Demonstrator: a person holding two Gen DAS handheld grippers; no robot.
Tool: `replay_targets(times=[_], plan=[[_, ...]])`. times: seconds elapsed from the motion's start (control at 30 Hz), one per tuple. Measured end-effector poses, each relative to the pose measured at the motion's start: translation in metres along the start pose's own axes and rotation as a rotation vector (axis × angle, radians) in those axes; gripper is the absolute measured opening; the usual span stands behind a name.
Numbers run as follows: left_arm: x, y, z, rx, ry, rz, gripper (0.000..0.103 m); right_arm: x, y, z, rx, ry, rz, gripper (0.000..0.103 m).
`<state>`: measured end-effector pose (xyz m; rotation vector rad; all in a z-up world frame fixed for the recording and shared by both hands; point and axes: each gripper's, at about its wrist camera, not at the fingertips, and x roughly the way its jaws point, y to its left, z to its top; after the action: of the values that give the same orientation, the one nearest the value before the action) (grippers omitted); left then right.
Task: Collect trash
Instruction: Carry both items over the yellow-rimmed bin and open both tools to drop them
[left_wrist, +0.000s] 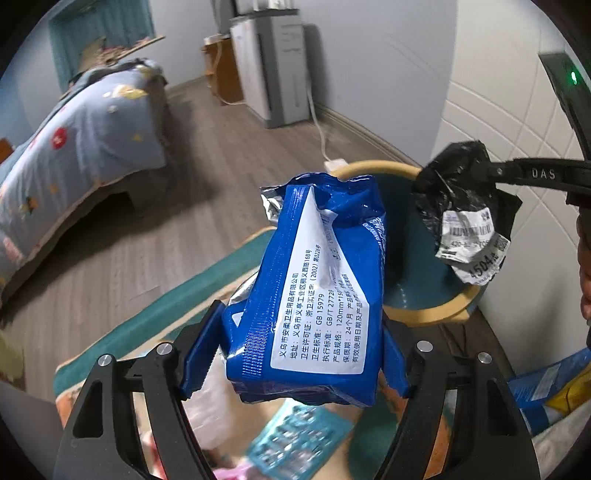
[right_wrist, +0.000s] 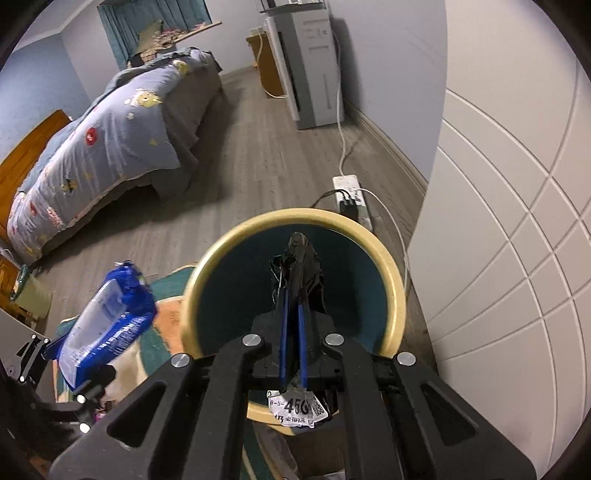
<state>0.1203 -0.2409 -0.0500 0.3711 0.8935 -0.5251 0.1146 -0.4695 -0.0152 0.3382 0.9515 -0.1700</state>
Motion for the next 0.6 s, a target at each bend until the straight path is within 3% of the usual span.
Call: replay_targets(times=[0.4, 0.43, 0.53, 0.6], plan=[[0.041, -0.048, 0.016, 0.130, 0.043, -0.011, 0.080, 0.016, -0.004, -0.007, 0.027, 0.045, -0.014, 0.006], [0.044, -0.048, 0.017, 0.135, 0.041, -0.011, 0.080, 0.016, -0.004, -0.006, 0.026, 0.042, -0.014, 0.011], [0.044, -0.052, 0.020, 0.156, 0.024, 0.004, 0.087, 0.015, -0.004, -0.006, 0.026, 0.031, -0.020, 0.040], [0.042, -0.051, 0.020, 0.164, 0.013, 0.013, 0.089, 0.015, -0.005, -0.005, 0.039, 0.024, -0.020, 0.047]])
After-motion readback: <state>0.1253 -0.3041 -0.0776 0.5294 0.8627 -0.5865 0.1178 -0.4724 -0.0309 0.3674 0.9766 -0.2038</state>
